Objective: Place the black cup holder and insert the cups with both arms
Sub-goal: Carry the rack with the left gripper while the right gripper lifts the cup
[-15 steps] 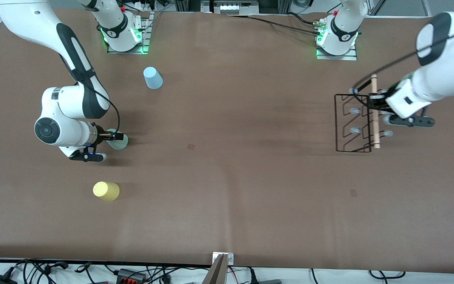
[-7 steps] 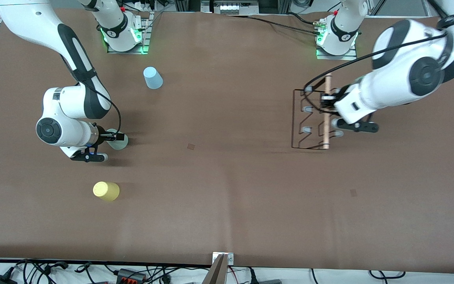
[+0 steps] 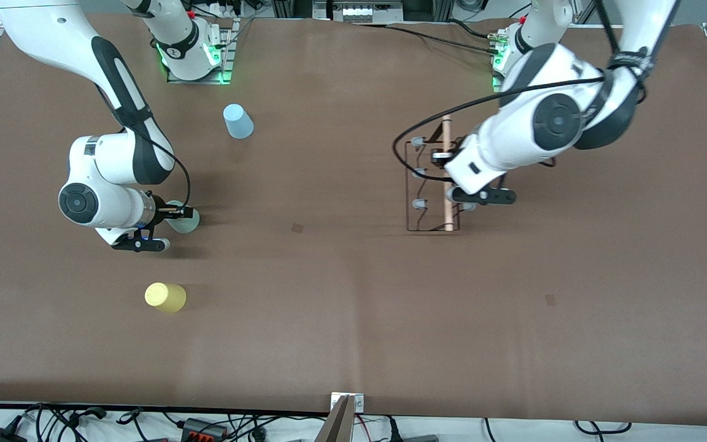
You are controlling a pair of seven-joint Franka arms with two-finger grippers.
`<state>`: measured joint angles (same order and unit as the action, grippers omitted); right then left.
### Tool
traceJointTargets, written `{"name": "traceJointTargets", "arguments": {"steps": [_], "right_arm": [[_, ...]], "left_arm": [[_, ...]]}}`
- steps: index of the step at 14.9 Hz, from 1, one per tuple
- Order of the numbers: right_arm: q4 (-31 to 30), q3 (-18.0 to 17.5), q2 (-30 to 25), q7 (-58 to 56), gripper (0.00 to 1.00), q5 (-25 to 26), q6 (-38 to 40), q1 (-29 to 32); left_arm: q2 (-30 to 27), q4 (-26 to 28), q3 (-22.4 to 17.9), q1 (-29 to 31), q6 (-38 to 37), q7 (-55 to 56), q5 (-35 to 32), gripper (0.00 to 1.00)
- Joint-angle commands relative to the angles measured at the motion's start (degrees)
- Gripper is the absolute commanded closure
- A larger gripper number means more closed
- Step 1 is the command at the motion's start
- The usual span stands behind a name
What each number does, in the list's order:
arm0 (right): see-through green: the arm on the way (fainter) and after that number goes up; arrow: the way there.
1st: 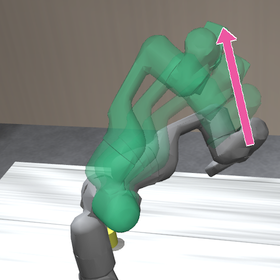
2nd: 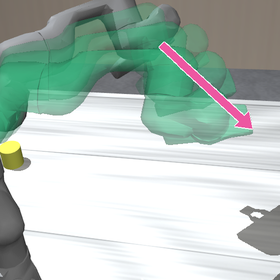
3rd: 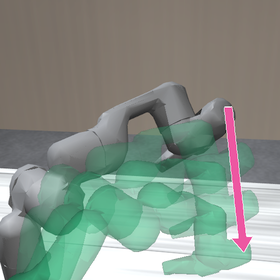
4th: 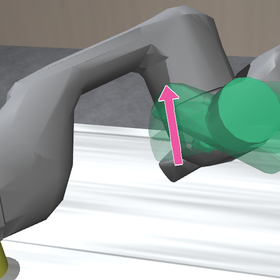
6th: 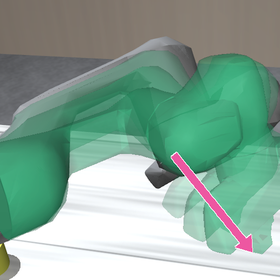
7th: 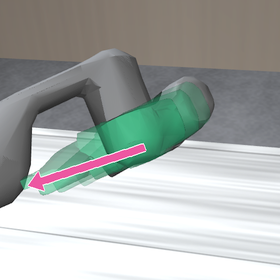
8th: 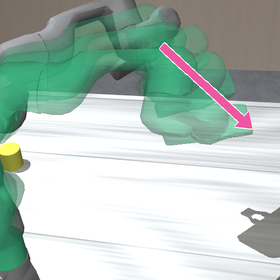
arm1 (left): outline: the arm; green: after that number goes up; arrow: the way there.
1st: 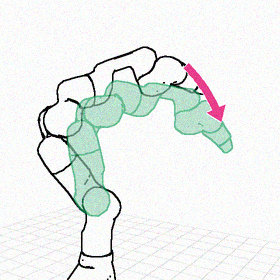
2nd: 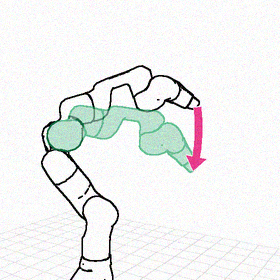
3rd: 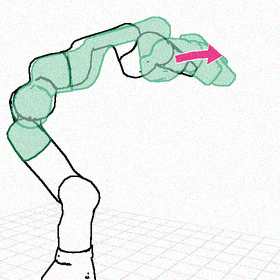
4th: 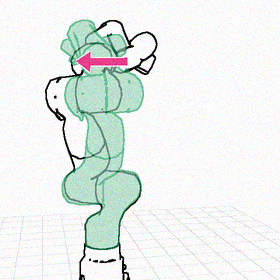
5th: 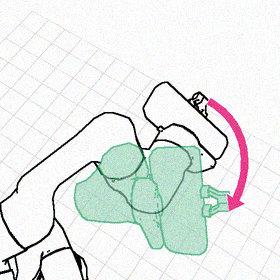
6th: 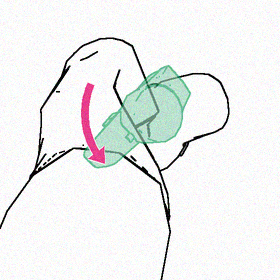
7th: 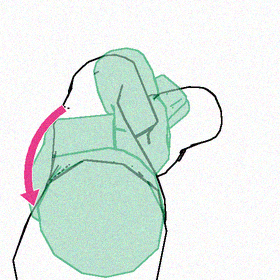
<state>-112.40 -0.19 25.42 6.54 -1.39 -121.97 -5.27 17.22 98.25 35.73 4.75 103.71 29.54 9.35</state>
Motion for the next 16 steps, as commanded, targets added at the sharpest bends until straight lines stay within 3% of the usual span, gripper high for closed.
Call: {"name": "traceJointTargets", "arguments": {"steps": [1,4,6,9,13,16], "right_arm": [[-0.81,0.02,-0.72,-0.39,0.34,-0.90,-0.12,-0.26],[-0.46,0.02,-0.72,-0.39,0.61,-0.90,0.15,-0.26],[-0.19,0.02,-1.07,-0.48,0.69,-0.90,0.32,-0.26],[2.26,0.02,-2.12,-0.74,0.70,-0.81,1.55,-0.26],[13.06,0.02,-2.21,-0.57,0.70,-0.81,13.39,-0.26],[17.11,-0.07,-2.30,-0.57,0.70,-0.90,17.01,-0.26]], "left_arm": [[2.28,-2.44,0.13,-3.95,2.53,5.60,0.75,0.99],[4.92,-2.44,0.13,-8.17,7.98,8.61,-0.03,0.99],[5.80,-2.44,0.04,-9.67,11.50,8.87,-0.12,0.99],[7.47,-2.44,-0.13,-13.10,15.54,11.50,-0.12,0.99],[8.35,-2.27,-0.31,-14.68,18.10,11.68,-0.30,0.99],[9.14,-2.27,-0.48,-15.56,19.07,12.39,-1.43,0.99]]}}
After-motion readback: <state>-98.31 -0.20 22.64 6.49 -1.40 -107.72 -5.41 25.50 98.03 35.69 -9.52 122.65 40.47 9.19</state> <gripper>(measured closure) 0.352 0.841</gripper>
